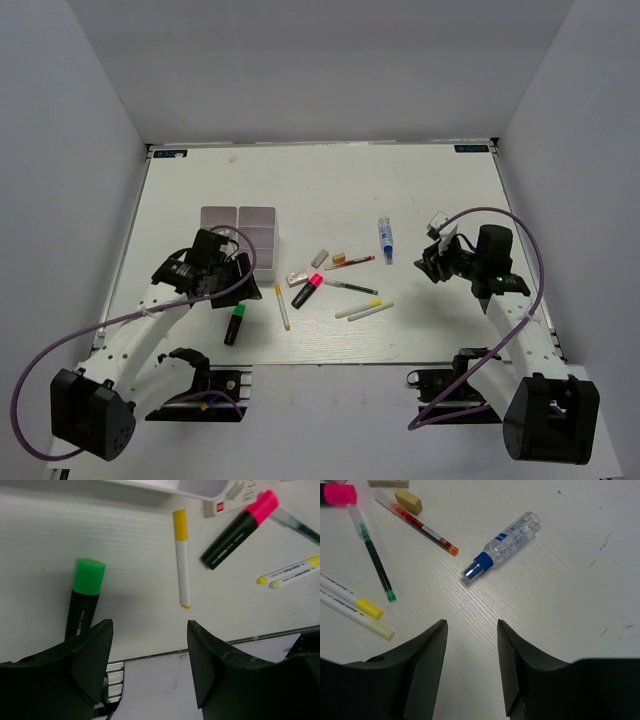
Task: Sort the stationery into containers
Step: Pick up the pen from the center of the board.
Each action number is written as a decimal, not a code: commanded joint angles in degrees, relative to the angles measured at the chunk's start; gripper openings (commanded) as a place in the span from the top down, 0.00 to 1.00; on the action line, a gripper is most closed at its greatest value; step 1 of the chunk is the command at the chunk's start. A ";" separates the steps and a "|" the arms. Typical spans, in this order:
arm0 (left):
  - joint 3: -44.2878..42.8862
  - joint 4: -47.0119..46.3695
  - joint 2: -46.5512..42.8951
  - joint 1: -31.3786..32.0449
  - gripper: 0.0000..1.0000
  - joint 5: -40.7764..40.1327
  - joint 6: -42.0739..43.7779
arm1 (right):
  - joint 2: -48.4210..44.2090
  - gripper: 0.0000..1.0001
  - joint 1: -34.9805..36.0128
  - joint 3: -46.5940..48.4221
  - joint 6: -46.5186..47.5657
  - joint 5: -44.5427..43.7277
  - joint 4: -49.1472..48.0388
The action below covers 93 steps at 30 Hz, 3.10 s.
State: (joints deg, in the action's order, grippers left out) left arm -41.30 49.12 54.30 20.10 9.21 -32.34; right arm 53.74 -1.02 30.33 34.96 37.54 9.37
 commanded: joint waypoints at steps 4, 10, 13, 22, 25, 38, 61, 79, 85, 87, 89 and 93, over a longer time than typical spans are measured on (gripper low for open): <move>-4.84 7.03 8.00 6.00 0.28 -12.09 -3.60 | -0.21 0.49 -0.48 -1.15 1.42 5.96 -3.83; -9.24 9.68 14.68 12.76 0.25 -20.46 -5.27 | -0.39 0.48 -1.44 -1.58 3.27 7.72 -3.83; -8.71 8.18 16.79 16.98 0.24 -20.99 -9.21 | -0.04 0.47 -2.15 -1.67 4.24 8.34 -4.00; -3.09 3.52 16.27 28.40 0.21 -35.13 -25.48 | 2.34 0.45 -4.87 -2.02 7.31 11.41 -3.21; -2.39 5.10 14.70 30.43 0.20 -41.19 -31.64 | 3.30 0.45 -6.01 -1.85 8.28 12.29 -2.95; 5.79 5.54 7.39 33.52 0.20 -48.94 -42.55 | 6.29 0.45 -10.93 0.34 13.64 16.69 2.76; 11.86 1.15 11.35 32.46 0.24 -48.24 -45.62 | 4.62 0.44 -14.98 1.67 18.39 22.58 10.32; 11.50 -8.16 13.99 33.52 0.73 -39.10 -35.00 | 3.04 0.44 -17.35 2.02 22.52 24.25 15.76; 11.50 -12.56 13.99 33.52 0.93 -36.90 -31.04 | 3.48 0.44 -17.88 2.37 24.54 23.99 17.44; 11.50 -13.43 12.59 33.52 0.98 -36.28 -29.46 | 3.39 0.43 -17.97 2.28 25.33 23.90 17.88; 10.98 -14.14 9.69 33.52 0.99 -35.76 -28.23 | 3.66 0.43 -17.97 2.28 25.59 23.64 18.41; 9.66 -13.53 2.93 34.04 1.00 -35.76 -25.68 | 3.83 0.43 -17.97 2.72 26.12 23.89 18.85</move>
State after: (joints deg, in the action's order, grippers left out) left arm -30.37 36.97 62.54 53.78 -27.46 -61.28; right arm 57.58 -18.65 30.26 59.31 60.16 26.96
